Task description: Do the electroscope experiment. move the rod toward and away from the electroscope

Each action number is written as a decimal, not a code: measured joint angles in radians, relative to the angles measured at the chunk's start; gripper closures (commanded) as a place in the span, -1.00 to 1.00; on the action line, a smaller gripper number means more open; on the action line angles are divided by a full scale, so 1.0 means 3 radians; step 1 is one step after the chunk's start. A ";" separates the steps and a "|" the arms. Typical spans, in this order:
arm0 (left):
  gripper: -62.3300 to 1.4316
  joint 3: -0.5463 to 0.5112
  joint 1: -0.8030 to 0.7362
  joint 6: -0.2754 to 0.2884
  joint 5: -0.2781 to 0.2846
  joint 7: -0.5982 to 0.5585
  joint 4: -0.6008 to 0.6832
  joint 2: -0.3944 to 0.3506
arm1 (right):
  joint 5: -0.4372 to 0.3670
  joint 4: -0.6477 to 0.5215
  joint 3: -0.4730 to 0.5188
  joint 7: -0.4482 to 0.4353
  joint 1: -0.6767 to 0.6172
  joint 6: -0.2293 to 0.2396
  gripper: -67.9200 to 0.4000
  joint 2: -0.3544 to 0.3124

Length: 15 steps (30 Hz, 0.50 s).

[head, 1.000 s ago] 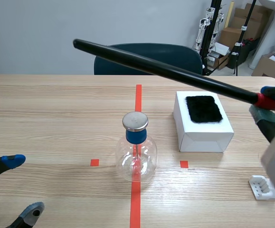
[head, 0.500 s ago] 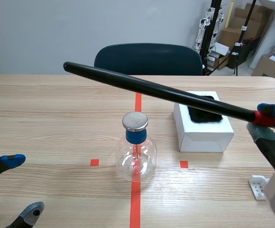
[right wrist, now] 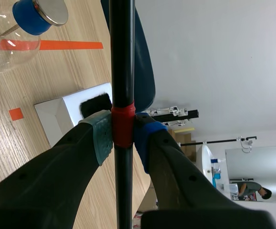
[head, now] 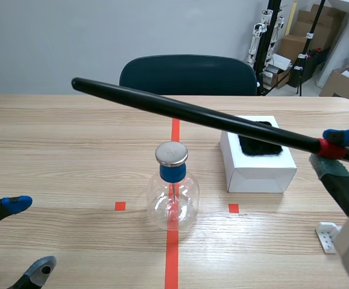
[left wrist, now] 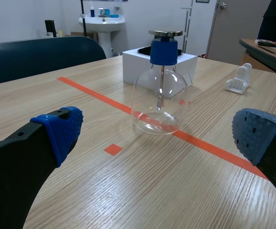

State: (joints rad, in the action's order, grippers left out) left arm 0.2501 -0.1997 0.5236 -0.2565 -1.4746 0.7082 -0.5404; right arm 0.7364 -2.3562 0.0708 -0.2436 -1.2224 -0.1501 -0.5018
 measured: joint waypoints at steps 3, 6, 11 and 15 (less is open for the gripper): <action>-1.00 0.0000 0.0000 0.0000 0.0000 0.0000 0.0000 0.0000 | 0.0000 0.0000 0.0000 -0.0010 0.0000 0.0000 0.88 0.0000; -1.00 0.0000 0.0000 0.0000 0.0000 0.0000 0.0000 0.0000 | 0.0000 0.0000 0.0000 -0.0010 0.0000 0.0000 0.88 0.0000; -1.00 0.0000 0.0000 0.0000 0.0000 0.0000 0.0000 0.0000 | 0.0000 0.0000 0.0000 -0.0010 0.0000 0.0000 0.88 0.0000; -1.00 0.0000 0.0000 0.0000 0.0000 0.0000 0.0000 0.0000 | 0.0000 0.0000 0.0000 -0.0024 0.0000 0.0000 0.88 0.0000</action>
State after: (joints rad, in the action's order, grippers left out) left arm 0.2501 -0.1997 0.5236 -0.2565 -1.4746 0.7082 -0.5404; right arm 0.7364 -2.3562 0.0708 -0.2508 -1.2224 -0.1501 -0.5018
